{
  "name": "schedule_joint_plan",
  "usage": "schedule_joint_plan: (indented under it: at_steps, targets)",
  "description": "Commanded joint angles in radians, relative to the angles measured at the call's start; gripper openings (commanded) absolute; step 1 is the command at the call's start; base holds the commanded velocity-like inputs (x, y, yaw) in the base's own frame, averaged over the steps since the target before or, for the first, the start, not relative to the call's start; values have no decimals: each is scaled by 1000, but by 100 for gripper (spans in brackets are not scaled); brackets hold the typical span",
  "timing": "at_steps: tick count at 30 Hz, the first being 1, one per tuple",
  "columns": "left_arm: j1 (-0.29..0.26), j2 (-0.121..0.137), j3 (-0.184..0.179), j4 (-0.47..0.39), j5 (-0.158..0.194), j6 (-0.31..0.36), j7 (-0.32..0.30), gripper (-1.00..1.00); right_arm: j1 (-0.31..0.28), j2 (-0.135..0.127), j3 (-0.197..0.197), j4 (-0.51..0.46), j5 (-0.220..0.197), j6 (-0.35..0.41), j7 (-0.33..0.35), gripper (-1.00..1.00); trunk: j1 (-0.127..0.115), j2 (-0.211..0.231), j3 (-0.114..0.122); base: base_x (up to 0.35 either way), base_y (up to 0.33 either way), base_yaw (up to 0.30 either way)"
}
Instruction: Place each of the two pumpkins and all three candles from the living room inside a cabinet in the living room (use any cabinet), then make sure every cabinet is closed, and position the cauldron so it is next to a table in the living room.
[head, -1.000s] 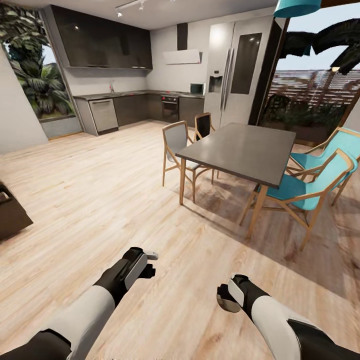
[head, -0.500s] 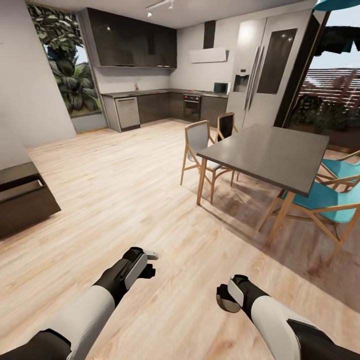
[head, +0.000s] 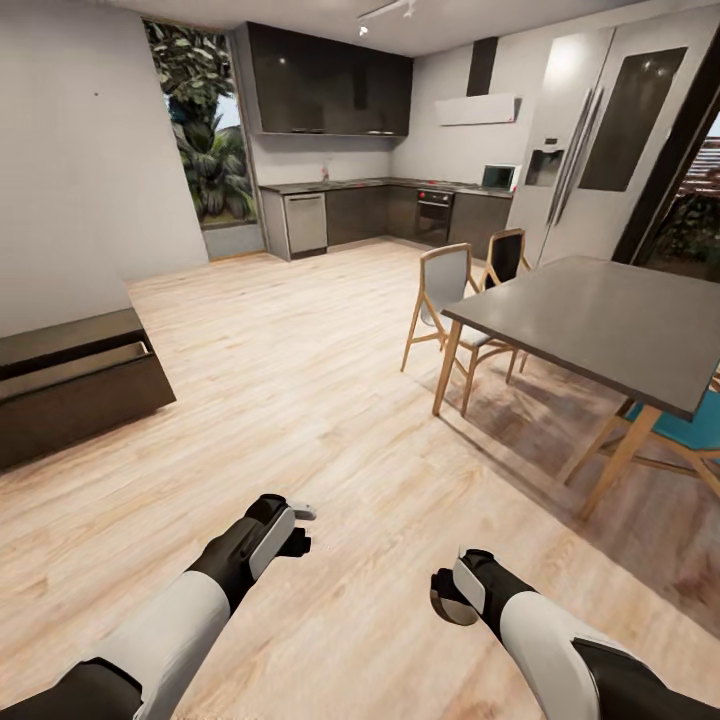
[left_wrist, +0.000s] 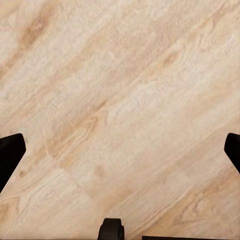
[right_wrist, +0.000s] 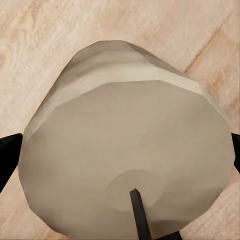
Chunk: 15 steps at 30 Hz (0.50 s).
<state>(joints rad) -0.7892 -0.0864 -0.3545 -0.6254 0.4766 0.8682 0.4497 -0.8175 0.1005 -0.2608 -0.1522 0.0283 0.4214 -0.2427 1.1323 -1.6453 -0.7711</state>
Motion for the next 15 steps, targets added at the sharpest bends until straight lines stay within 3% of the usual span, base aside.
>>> schedule_joint_plan:
  at_steps: [1, 15]
  targets:
    - [-1, 0, -4, 0, 11, 2, 9, 100, 0, 1, -6, -3, 2, 5, -3, -100, 0, 0, -1, 0, 0, 296]
    - [-1, 0, -3, 0, 10, 2, 8, 100, 0, 1, -6, -3, 2, 4, -3, -100, 0, 0, -1, 0, 0, 296]
